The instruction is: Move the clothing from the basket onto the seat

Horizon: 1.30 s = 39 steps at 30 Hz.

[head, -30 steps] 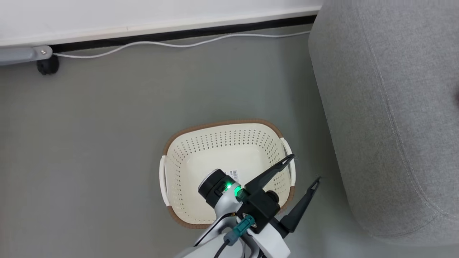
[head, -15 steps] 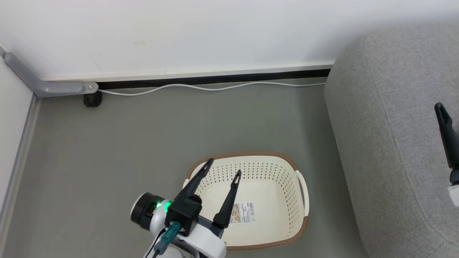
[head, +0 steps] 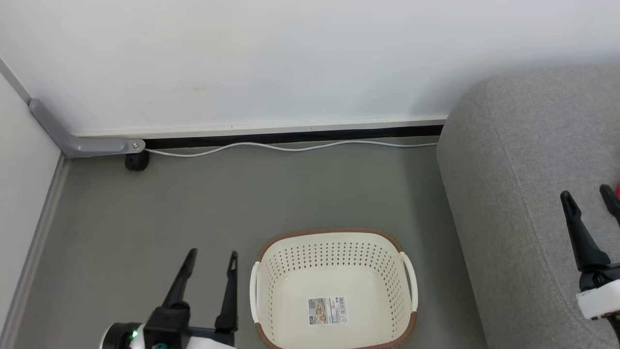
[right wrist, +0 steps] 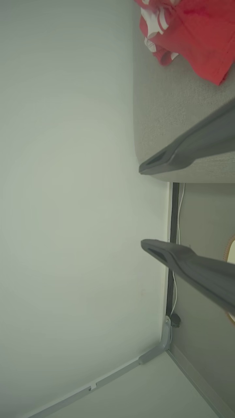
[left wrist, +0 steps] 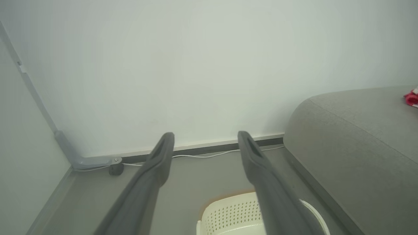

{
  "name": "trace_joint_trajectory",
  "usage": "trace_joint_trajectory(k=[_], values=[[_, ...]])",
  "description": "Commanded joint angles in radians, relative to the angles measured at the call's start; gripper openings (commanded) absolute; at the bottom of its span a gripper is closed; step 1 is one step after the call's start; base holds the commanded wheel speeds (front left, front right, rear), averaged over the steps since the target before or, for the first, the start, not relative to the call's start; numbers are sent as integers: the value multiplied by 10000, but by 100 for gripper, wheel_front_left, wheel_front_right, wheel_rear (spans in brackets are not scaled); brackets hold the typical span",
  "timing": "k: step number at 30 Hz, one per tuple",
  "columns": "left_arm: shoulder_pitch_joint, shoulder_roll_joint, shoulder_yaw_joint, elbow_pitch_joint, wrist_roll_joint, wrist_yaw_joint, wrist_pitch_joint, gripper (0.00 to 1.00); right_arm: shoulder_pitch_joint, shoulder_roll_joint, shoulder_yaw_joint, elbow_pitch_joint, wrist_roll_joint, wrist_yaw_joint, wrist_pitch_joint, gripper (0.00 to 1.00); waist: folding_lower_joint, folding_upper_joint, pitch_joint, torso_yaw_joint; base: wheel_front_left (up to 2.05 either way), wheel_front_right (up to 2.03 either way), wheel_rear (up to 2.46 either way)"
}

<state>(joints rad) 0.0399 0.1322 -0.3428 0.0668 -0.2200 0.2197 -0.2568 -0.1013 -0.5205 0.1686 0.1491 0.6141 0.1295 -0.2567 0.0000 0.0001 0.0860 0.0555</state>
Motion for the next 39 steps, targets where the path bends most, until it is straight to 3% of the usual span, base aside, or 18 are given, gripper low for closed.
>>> trace_joint_trajectory(k=[1, 7, 17, 39], values=[[-110, 75, 495, -322, 99, 85, -49, 100, 82, -224, 41, -141, -51, 12, -51, 100, 0, -1, -47, -6, 0, 0, 0], [515, -68, 1124, -245, 194, -67, -49, 100, 514, 391, -167, 96, -254, 12, -51, 100, 0, -1, -360, -58, 0, 0, 0], [1342, -329, 1919, -73, 333, -680, -49, 100, 1042, 1149, -143, 455, -700, 12, -51, 100, 0, -1, -798, -244, 0, 0, 0], [1684, -800, 2491, 127, 308, -1143, -49, 100, 1148, 1346, 478, 913, -1010, 12, -51, 100, 0, -1, -905, -438, 0, 0, 0]])
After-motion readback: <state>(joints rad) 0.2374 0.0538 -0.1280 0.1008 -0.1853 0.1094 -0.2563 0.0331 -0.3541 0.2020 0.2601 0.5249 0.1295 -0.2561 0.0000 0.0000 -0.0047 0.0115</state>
